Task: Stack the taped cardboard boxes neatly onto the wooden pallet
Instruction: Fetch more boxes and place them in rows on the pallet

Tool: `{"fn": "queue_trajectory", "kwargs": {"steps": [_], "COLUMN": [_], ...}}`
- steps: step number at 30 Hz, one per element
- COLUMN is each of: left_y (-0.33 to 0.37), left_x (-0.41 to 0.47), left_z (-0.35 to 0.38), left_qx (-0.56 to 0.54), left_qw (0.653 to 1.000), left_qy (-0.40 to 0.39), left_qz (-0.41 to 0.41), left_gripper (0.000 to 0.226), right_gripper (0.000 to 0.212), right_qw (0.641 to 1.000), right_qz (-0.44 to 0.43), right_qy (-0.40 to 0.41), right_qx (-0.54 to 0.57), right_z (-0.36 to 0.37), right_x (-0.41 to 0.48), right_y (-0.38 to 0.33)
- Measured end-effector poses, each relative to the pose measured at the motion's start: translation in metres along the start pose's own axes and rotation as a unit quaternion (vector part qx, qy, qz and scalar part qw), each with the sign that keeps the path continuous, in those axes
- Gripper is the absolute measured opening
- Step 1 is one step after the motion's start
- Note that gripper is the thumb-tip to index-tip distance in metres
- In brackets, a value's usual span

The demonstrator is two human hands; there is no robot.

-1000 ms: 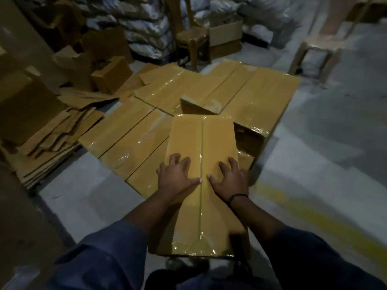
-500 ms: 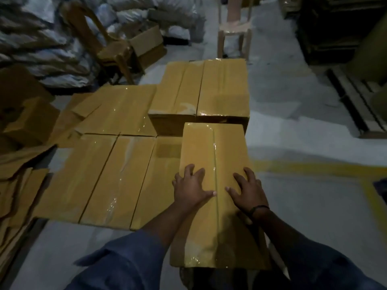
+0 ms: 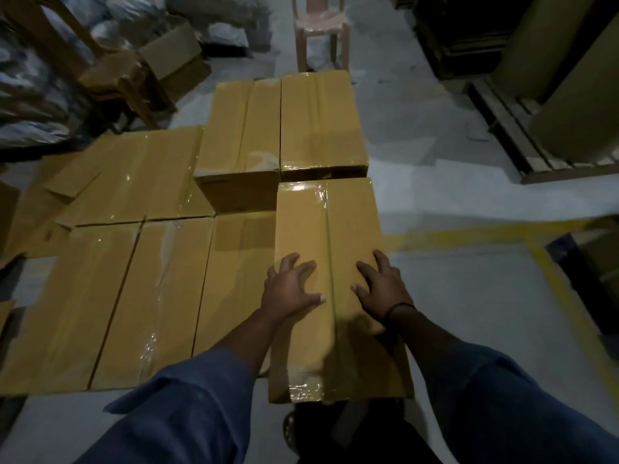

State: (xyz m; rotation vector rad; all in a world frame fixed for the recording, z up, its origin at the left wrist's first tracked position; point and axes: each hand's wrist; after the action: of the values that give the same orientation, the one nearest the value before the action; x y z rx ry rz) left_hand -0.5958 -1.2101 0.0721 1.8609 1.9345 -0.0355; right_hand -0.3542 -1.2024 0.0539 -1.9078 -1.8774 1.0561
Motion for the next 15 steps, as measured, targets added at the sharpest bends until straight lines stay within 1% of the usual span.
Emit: {"fn": "queue_trajectory", "kwargs": {"steps": [2, 4, 7, 10, 15], "left_y": [-0.004, -0.003, -0.001, -0.002, -0.008], "left_x": [0.006, 0.008, 0.002, -0.025, -0.078], "left_z": [0.004, 0.007, 0.01, 0.013, 0.033], "left_qx": [-0.029, -0.03, 0.023, 0.063, 0.118], "left_qw": [0.999, 0.999, 0.999, 0.995, 0.988], "left_qy": [0.011, 0.014, -0.033, -0.072, -0.076], "left_qz": [-0.013, -0.015, -0.001, 0.013, 0.057], "left_gripper": [0.087, 0.087, 0.094, 0.102, 0.108], "right_gripper": [0.056, 0.057, 0.061, 0.068, 0.075], "right_qw": [1.0, 1.0, 0.999, 0.996, 0.986], "right_qz": [-0.004, -0.006, 0.002, 0.009, -0.019], "right_qy": [0.001, 0.004, -0.01, -0.049, -0.093], "right_qx": [-0.001, -0.011, -0.032, -0.069, -0.14], "right_z": [0.002, 0.004, 0.005, 0.004, 0.009], "right_x": [0.007, 0.011, 0.007, -0.01, -0.047], "right_y": [0.001, 0.001, 0.001, -0.002, -0.002]}}
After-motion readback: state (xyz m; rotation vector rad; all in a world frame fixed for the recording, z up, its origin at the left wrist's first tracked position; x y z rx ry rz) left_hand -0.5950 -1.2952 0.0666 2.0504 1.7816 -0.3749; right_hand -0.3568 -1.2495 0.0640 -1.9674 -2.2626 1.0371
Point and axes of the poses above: each hand's wrist, its own x-axis towards the middle knuckle, its own z-axis out of the palm, y = z × x, and after that the axes turned 13 degrees about x, right-handed
